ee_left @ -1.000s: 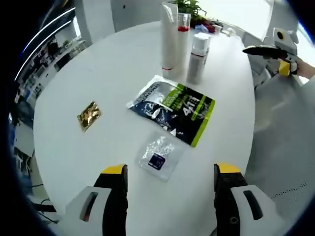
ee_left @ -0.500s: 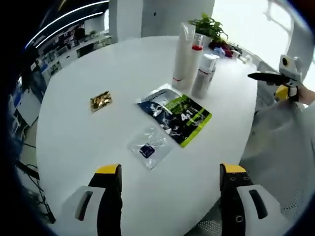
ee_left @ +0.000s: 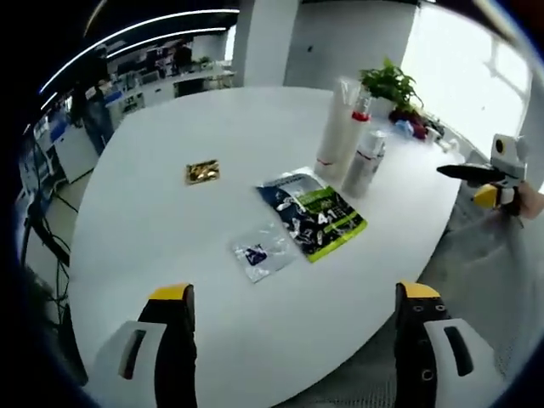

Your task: Arrange the skincare products in the storage area until every visible bottle or jar stands upright without overlapping.

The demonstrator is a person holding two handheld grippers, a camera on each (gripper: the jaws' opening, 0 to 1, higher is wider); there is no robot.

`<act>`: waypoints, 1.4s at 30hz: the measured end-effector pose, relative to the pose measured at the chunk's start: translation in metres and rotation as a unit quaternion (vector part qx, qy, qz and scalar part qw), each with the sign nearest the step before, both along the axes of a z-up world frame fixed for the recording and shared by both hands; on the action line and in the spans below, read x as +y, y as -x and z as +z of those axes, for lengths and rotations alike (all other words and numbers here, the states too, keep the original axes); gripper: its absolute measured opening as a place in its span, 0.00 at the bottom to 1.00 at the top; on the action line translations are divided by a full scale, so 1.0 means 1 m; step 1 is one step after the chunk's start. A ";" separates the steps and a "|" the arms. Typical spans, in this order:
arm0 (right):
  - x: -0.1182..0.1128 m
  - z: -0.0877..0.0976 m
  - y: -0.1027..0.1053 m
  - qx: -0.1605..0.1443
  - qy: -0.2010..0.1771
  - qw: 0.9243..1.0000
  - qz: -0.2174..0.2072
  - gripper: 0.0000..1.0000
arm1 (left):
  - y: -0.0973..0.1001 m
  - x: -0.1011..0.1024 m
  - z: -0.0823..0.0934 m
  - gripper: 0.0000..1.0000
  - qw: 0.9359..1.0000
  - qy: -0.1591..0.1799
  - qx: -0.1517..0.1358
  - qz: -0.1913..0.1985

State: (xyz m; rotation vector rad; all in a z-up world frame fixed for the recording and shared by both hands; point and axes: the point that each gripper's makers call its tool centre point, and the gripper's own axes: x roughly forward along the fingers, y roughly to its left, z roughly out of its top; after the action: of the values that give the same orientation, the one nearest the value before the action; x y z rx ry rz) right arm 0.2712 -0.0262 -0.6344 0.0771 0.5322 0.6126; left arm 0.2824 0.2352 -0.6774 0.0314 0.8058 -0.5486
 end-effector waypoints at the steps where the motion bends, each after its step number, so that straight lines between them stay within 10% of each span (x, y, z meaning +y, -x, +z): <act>1: 0.000 0.000 0.000 0.000 0.000 1.000 0.000 0.86 | 0.003 0.000 0.001 0.97 1.000 0.003 -0.002 0.004; 16: -0.001 0.001 -0.001 -0.002 -0.002 1.000 -0.003 0.86 | 0.008 -0.003 0.005 0.97 1.000 0.011 0.003 0.018; 42: -0.002 -0.001 -0.002 -0.001 0.012 1.000 -0.005 0.85 | -0.041 0.010 -0.006 0.97 0.996 0.000 0.017 0.091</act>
State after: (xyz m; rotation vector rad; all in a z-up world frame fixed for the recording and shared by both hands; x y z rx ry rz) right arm 0.2728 -0.0280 -0.6355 0.0570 0.5362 0.5970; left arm 0.3235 0.2447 -0.6839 -0.0520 0.8320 -0.3772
